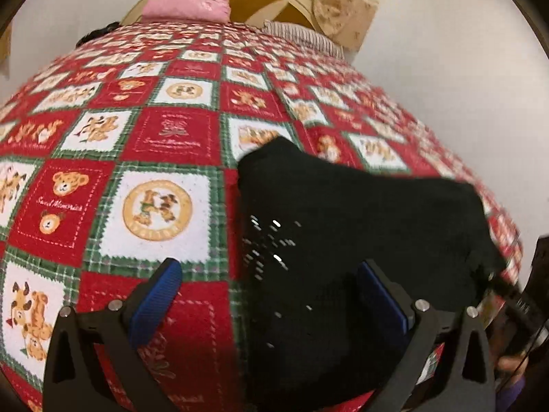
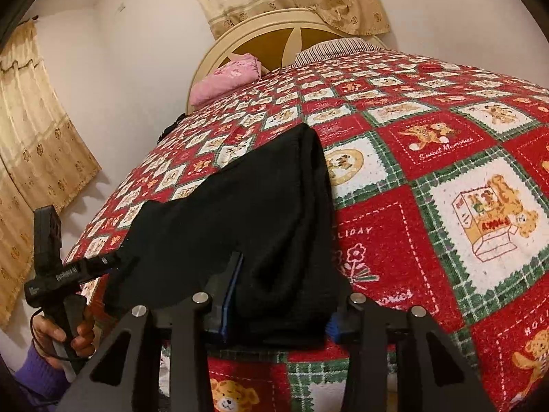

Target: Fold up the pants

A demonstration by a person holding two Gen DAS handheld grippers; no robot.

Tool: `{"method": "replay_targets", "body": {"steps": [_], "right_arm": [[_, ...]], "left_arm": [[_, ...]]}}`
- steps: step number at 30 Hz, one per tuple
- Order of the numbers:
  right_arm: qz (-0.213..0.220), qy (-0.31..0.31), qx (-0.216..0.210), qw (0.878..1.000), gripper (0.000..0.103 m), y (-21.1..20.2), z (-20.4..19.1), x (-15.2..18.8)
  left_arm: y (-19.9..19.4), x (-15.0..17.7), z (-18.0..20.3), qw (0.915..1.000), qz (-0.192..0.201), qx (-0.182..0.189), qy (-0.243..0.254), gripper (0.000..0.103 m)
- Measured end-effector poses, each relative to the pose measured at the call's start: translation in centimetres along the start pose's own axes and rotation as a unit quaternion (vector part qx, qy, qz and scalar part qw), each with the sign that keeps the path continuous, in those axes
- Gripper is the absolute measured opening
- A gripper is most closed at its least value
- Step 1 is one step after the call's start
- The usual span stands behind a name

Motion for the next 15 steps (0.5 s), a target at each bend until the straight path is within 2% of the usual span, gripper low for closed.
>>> {"method": "replay_targets", "body": {"steps": [4, 5, 8, 11, 15], "right_arm": [[0.0, 0.003, -0.001, 1.0, 0.042, 0.1, 0.2, 0.0], [0.0, 0.003, -0.001, 1.0, 0.042, 0.0, 0.2, 0.1], [0.0, 0.007, -0.002, 1.0, 0.042, 0.1, 0.3, 0.1], [0.001, 0.009, -0.001, 1.0, 0.042, 0.0, 0.2, 0.1], [0.005, 0.001, 0.01, 1.0, 0.042, 0.0, -0.1, 0.2]], "left_arm": [[0.3, 0.5, 1.0, 0.9999, -0.01, 0.002, 0.006, 0.1], [0.3, 0.6, 1.2, 0.9999, -0.012, -0.004, 0.012, 0.094], [0.4, 0.6, 2.0, 0.9995, -0.016, -0.003, 0.027, 0.065], [0.3, 0.4, 2.0, 0.9995, -0.016, -0.014, 0.025, 0.053], [-0.2, 0.1, 1.8, 0.9997, -0.004, -0.014, 0.02, 0.027]]}}
Point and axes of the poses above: each gripper's, at about its wrist camera, not at the fingertips, and y roughly the way its jaws point, z to its right, x to its underside, the point moved 10 cm from there along y, roughly the way its jaws point, and after that the axes turned 9 degrees about x, right-handed, at the moved point
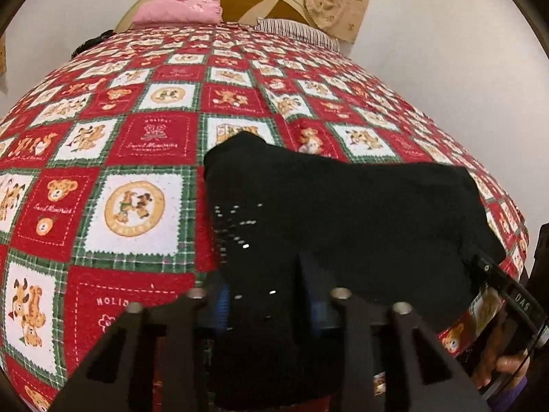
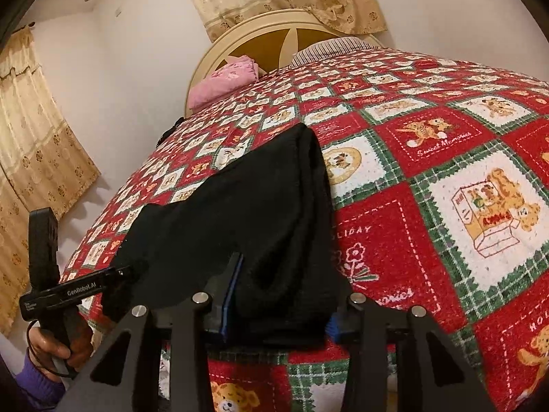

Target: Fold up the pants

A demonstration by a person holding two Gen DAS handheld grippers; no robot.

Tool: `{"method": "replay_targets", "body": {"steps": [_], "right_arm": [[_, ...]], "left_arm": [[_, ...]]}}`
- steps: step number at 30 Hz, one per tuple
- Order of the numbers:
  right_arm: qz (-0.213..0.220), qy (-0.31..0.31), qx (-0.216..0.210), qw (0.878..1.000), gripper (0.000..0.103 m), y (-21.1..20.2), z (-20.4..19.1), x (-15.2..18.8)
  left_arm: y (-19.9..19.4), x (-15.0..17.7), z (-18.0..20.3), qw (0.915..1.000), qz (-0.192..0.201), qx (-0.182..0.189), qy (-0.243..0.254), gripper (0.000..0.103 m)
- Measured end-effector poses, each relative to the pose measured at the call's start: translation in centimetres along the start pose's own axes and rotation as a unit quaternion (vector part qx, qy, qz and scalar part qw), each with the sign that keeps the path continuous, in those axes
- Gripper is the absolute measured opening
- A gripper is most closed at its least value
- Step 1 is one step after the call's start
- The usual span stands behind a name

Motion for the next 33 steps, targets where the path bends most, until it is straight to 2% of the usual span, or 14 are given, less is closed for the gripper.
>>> {"method": "replay_targets", "body": {"steps": [6, 9, 13, 17, 33], "right_arm": [[0.017, -0.044, 0.058, 0.997, 0.04, -0.3, -1.0, 0.0], [0.026, -0.064, 0.076, 0.995, 0.034, -0.7, -1.7, -0.2], [0.04, -0.077, 0.09, 0.992, 0.031, -1.6, -2.5, -0.7], [0.05, -0.086, 0.091, 0.991, 0.031, -2.3, -3.6, -1.1], [0.068, -0.094, 0.058, 0.992, 0.031, -1.6, -9.3, -3.0]], "left_arm": [[-0.2, -0.4, 0.6, 0.999, 0.006, -0.029, 0.034, 0.022], [-0.6, -0.7, 0.8, 0.9979, 0.013, -0.038, 0.05, 0.021], [-1.3, -1.3, 0.9, 0.9972, 0.025, -0.04, 0.059, 0.021], [-1.9, -2.1, 0.6, 0.9973, 0.033, -0.037, 0.053, 0.021], [-4.1, -4.2, -3.4, 0.9952, 0.063, -0.068, 0.03, 0.021]]}}
Point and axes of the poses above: each gripper's, at about its wrist camera, not at the fingertips, and y roughly the way its jaws point, z to its right, x to its underside, the point moved 10 cm from there along y, roughly the way its jaws point, and after that the axes turned 9 degrees about x, right-handed, at the moved point
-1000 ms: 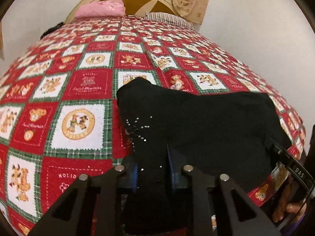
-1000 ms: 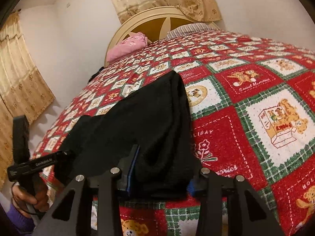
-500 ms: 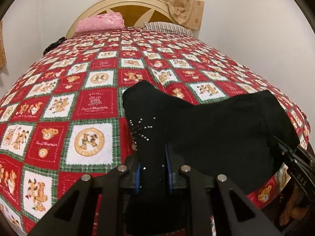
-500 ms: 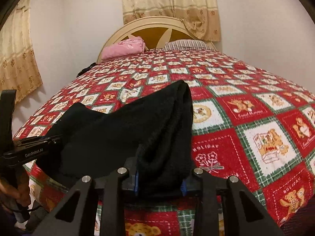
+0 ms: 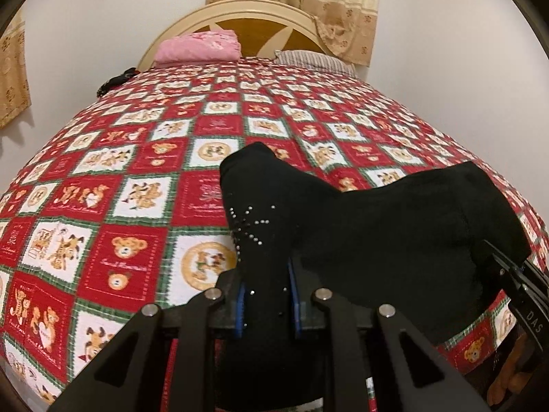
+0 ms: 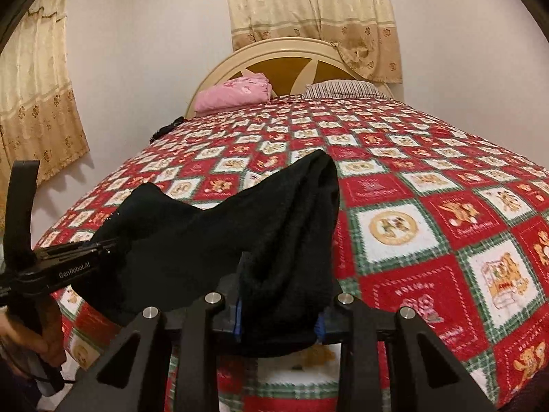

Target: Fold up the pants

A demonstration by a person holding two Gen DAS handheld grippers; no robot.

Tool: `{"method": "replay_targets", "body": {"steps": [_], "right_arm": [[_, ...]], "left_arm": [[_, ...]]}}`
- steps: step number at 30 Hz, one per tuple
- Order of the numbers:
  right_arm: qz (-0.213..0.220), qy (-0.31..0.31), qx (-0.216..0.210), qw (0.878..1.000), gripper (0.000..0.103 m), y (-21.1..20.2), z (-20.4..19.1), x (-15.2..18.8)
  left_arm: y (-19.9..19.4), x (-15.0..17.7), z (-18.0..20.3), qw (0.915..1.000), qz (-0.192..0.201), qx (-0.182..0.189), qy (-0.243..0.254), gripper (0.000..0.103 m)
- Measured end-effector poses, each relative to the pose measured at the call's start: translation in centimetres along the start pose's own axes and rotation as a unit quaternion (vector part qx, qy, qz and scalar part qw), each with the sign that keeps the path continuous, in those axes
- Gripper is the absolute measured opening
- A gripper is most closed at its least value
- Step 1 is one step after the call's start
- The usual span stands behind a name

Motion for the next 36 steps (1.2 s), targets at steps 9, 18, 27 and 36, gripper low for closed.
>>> {"method": "replay_targets", "body": {"steps": [9, 18, 27, 36], "right_arm": [[0.007, -0.005, -0.022, 1.0, 0.031, 1.0, -2.9, -2.0], [0.024, -0.026, -0.057, 0.998, 0.031, 2.2, -7.6, -4.4], [0.025, -0.039, -0.094, 0.995, 0.031, 3.5, -12.2, -5.9], [0.016, -0.04, -0.13, 0.991, 0.031, 5.5, -16.5, -7.3]], "left_arm": [[-0.9, -1.0, -3.1, 0.9995, 0.015, -0.019, -0.021, 0.021], [-2.2, -2.2, -7.0, 0.9972, 0.035, -0.048, -0.045, 0.021], [-3.4, -3.1, -10.9, 0.9931, 0.052, -0.085, -0.061, 0.021], [-4.5, -4.0, -14.9, 0.9874, 0.065, -0.123, -0.076, 0.021]]}}
Point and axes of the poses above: each gripper's, at about its wrist camera, not at the fingertips, and y roughly the way its jaws point, z to its right, x to its underside, the point moved 10 cm from there along y, roughly the way its jaws point, and after that the axes turned 9 degrees about x, right-handed, at the moved point
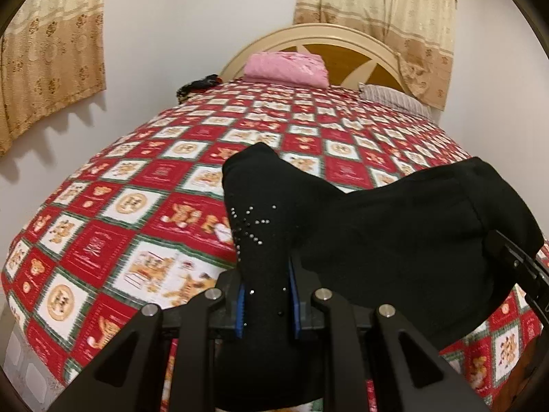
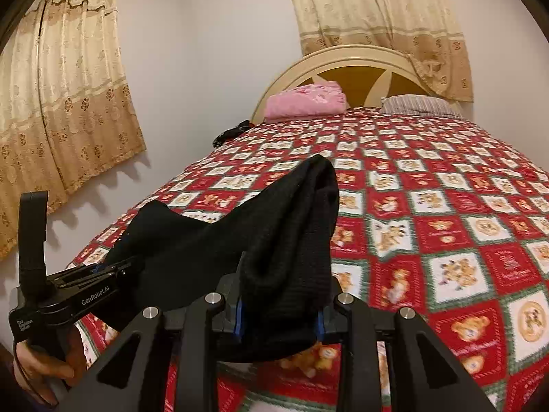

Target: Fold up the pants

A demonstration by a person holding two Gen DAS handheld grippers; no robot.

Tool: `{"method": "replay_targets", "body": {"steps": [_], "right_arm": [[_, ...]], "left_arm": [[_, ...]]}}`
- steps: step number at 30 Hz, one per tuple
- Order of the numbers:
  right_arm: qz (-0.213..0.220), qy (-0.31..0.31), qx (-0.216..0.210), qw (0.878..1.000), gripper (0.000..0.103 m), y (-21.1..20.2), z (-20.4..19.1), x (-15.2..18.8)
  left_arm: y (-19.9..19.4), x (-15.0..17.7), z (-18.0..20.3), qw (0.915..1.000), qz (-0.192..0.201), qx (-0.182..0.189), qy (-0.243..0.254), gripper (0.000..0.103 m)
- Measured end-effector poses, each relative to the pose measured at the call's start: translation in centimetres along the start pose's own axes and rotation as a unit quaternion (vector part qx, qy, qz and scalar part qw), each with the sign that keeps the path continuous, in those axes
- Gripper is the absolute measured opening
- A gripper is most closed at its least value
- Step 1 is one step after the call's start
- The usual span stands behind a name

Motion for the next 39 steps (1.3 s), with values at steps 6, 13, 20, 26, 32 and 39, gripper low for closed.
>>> {"method": "replay_targets", "body": {"steps": [6, 13, 20, 26, 32, 39], "right_arm": [[-0.001, -0.009, -0.017, 1.0, 0.031, 2.2, -2.7, -1.2], [-0.005, -0.031, -0.03, 0.999, 0.031, 5.2, -5.8, -1.7], [-0.023, -0.046, -0.039, 0.998, 0.031, 8.9, -8.3, -1.8], [-0.054, -0.066, -0.029, 0.996, 0.031, 12.8, -9.6, -0.5], [-0.105, -0.093, 0.002, 0.99, 0.031, 16.3, -9.1, 2.5], [-0.142, -0.085, 0.005, 0.986, 0.031, 17.7, -8.2, 4.2]], "left_arm": [[-0.2, -1.4, -2.6, 0.9996, 0.011, -0.028, -0.002, 0.021], [0.1, -2.7, -5.8, 0.9978, 0.019, -0.062, -0.011, 0.021], [1.4, -2.7, -8.4, 0.9943, 0.014, -0.105, -0.016, 0.021], [3.8, -1.6, -10.5, 0.9917, -0.013, -0.124, -0.03, 0.021], [5.8, 0.5, -11.9, 0.9898, -0.052, -0.123, -0.048, 0.024], [5.7, 1.7, -14.7, 0.9852, -0.062, -0.142, -0.074, 0.084]]}}
Point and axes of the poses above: each gripper's, at about its wrist camera, not at the fingertips, and y roughly the way its jaws point, z to its right, x to its underside, the point moved 10 cm from there along y, roughly the way its jaws point, and after that the axes turned 9 degrees about x, right-handed, at the moved point
